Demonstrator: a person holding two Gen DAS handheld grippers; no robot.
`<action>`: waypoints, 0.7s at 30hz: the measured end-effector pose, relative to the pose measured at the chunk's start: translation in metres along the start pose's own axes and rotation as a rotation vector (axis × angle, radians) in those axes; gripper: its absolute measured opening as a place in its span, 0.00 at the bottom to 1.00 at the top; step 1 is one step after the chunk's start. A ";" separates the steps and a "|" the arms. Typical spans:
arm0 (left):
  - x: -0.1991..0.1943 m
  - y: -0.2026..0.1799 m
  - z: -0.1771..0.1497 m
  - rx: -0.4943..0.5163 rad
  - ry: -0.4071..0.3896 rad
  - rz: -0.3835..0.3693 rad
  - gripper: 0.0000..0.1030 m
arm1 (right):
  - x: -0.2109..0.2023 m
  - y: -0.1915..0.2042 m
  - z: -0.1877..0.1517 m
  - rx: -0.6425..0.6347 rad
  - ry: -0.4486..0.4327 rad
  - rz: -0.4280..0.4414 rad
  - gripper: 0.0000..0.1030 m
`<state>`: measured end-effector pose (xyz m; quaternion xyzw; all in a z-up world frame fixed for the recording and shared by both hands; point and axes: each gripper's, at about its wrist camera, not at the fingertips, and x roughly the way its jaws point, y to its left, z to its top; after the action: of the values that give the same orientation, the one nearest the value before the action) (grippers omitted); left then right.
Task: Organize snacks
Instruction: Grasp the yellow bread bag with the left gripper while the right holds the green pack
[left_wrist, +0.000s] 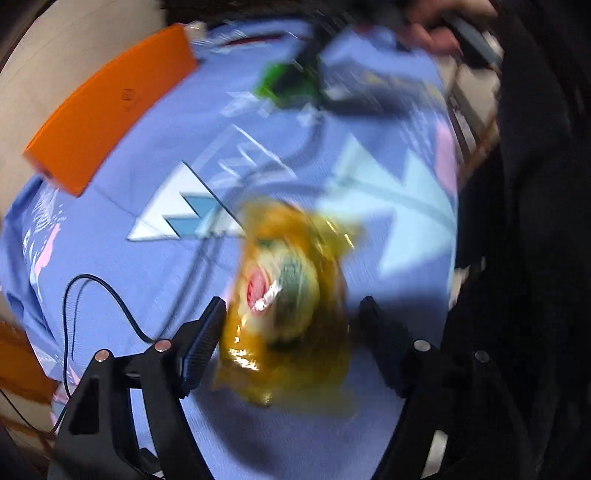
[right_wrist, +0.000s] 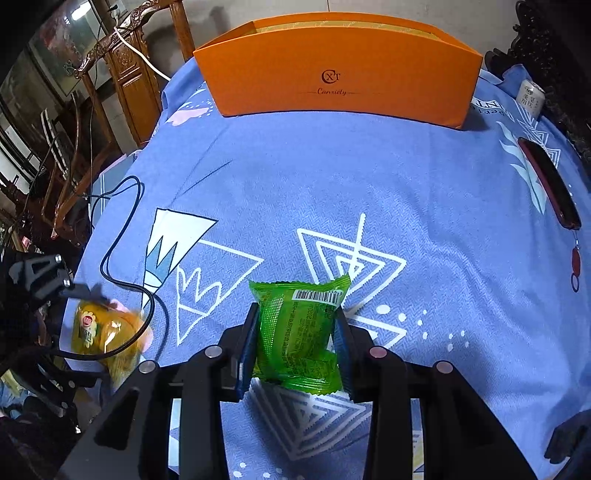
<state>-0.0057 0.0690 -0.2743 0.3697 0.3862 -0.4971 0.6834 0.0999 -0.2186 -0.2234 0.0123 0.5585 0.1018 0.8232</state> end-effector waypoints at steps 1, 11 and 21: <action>0.002 0.002 0.001 -0.009 0.003 -0.004 0.74 | 0.000 0.000 0.000 0.002 0.001 0.000 0.37; 0.014 0.015 0.015 -0.162 -0.027 -0.047 0.51 | -0.001 0.002 0.000 -0.003 -0.001 0.004 0.37; -0.008 0.027 0.016 -0.337 -0.029 0.000 0.36 | -0.009 -0.009 0.001 0.012 -0.037 0.023 0.37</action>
<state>0.0209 0.0641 -0.2572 0.2424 0.4542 -0.4306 0.7413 0.0988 -0.2289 -0.2164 0.0257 0.5437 0.1076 0.8319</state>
